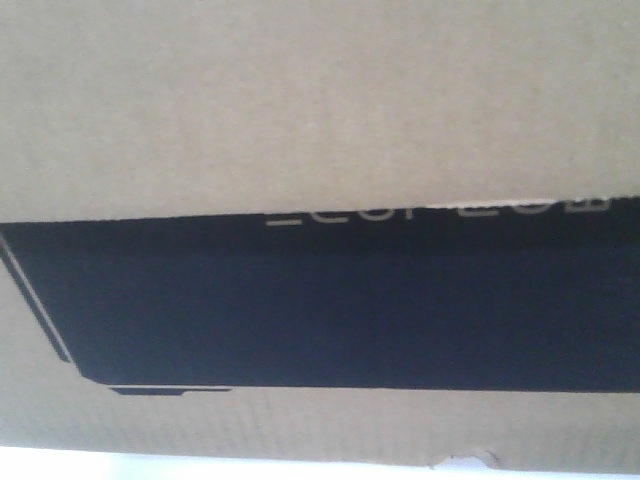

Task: Grab box from left shelf to table start
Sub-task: 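Lower the box with both grippers onto the white table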

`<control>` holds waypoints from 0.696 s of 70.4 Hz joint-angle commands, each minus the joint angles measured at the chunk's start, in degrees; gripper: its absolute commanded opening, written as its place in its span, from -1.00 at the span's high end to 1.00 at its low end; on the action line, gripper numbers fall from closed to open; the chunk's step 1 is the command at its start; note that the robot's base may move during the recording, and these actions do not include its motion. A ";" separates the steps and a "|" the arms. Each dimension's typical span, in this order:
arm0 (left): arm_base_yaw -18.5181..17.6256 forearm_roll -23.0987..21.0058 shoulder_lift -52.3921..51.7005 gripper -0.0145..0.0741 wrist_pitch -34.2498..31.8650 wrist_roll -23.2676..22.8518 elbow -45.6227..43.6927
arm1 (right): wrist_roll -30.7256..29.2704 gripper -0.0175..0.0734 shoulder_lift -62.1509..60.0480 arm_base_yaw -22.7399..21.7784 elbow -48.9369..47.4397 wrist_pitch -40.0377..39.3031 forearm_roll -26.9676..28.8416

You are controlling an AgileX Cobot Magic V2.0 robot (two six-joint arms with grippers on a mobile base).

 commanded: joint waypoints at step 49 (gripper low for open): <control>-0.29 -1.08 -0.43 0.89 -2.47 -1.35 -2.01 | -1.59 0.48 5.76 0.32 -2.09 -8.87 9.58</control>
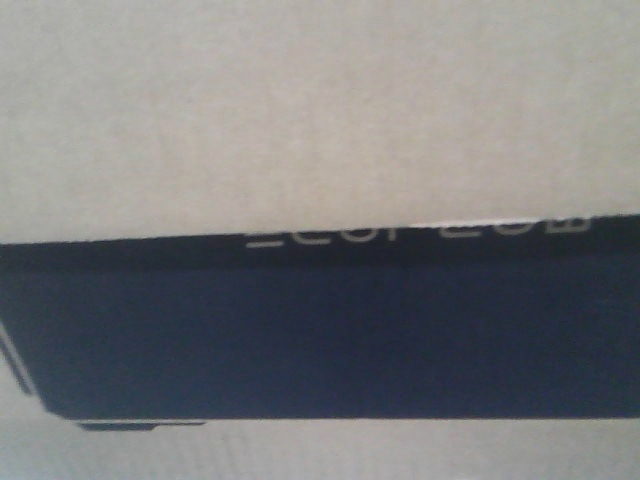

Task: Grab box from left shelf to table start
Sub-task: 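Lower the box with both grippers onto the white table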

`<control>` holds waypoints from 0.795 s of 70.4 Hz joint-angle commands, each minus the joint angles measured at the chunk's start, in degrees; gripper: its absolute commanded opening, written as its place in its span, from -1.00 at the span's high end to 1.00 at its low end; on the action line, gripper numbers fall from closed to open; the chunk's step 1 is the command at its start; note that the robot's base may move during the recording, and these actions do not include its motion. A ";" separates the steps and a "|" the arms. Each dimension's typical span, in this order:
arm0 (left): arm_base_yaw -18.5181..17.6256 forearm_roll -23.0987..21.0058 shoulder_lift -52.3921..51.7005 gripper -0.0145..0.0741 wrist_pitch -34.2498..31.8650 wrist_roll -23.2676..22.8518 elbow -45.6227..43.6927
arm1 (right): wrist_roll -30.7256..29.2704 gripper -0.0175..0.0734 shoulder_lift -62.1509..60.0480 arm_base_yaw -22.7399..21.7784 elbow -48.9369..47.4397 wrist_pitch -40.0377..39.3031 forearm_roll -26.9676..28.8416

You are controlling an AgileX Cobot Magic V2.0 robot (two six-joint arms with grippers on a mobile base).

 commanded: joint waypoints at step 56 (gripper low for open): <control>-0.17 10.90 11.18 0.89 -11.14 1.31 -8.48 | -1.60 0.48 23.58 0.32 -8.06 -11.37 8.55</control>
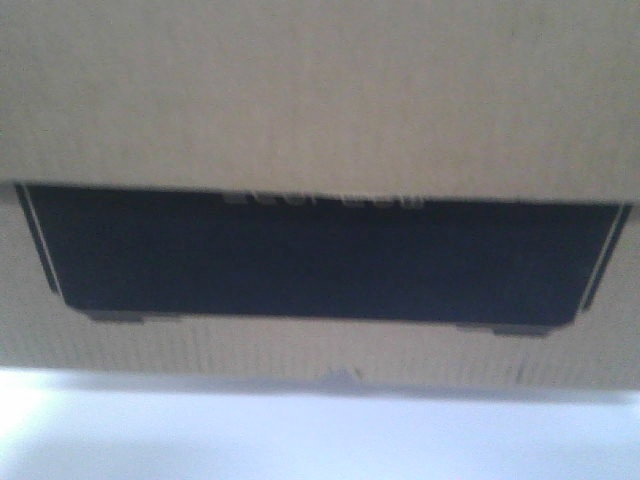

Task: Grab box from left shelf to table start
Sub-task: 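Lower the box with both grippers onto the white table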

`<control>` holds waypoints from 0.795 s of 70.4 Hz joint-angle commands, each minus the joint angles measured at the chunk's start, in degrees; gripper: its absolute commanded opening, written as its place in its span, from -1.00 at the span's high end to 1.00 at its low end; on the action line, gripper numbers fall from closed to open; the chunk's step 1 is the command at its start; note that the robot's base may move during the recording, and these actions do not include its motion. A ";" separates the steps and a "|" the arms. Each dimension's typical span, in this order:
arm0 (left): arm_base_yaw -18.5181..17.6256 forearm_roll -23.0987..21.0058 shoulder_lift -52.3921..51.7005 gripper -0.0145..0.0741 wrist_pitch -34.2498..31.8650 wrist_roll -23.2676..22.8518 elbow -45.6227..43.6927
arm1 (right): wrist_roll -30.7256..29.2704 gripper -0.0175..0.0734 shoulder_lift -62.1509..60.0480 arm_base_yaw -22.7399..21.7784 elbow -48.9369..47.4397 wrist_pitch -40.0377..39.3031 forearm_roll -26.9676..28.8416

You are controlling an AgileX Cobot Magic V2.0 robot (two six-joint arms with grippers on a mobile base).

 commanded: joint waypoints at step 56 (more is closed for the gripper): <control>9.09 -12.40 11.30 0.69 -8.76 5.64 -2.22 | -0.51 0.09 5.26 0.39 -2.41 -7.01 4.86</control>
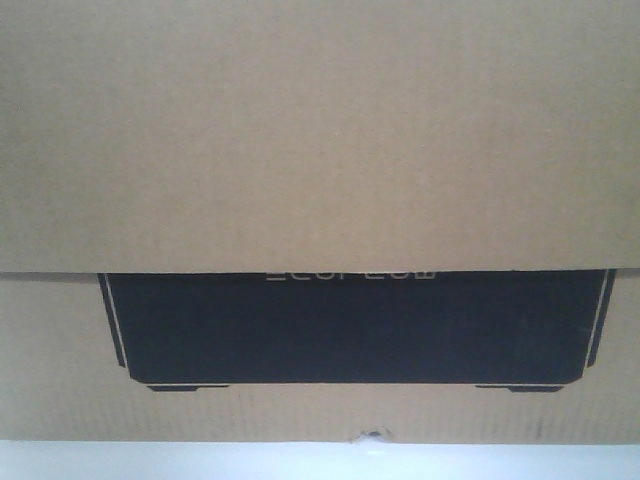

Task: Grab box from left shelf to table start
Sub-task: 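Lower the box with both grippers onto the white table, then open both grippers and release the box walls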

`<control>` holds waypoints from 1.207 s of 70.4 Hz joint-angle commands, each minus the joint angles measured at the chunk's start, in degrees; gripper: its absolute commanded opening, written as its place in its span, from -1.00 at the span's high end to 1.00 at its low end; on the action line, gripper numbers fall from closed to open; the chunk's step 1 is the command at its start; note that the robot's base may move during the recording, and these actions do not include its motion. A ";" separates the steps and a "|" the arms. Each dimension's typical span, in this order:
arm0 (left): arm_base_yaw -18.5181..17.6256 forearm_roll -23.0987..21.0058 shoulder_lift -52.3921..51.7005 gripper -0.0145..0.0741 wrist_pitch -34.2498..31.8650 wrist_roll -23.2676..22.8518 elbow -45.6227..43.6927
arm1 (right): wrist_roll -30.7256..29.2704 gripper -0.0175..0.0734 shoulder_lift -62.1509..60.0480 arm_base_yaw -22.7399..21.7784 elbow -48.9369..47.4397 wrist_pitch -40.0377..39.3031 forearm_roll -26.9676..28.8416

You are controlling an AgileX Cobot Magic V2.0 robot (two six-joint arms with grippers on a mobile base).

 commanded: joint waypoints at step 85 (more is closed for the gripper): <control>-0.24 3.42 -7.98 -0.61 10.32 3.86 -17.01 | -0.98 -0.52 -8.56 0.88 -11.36 1.38 1.25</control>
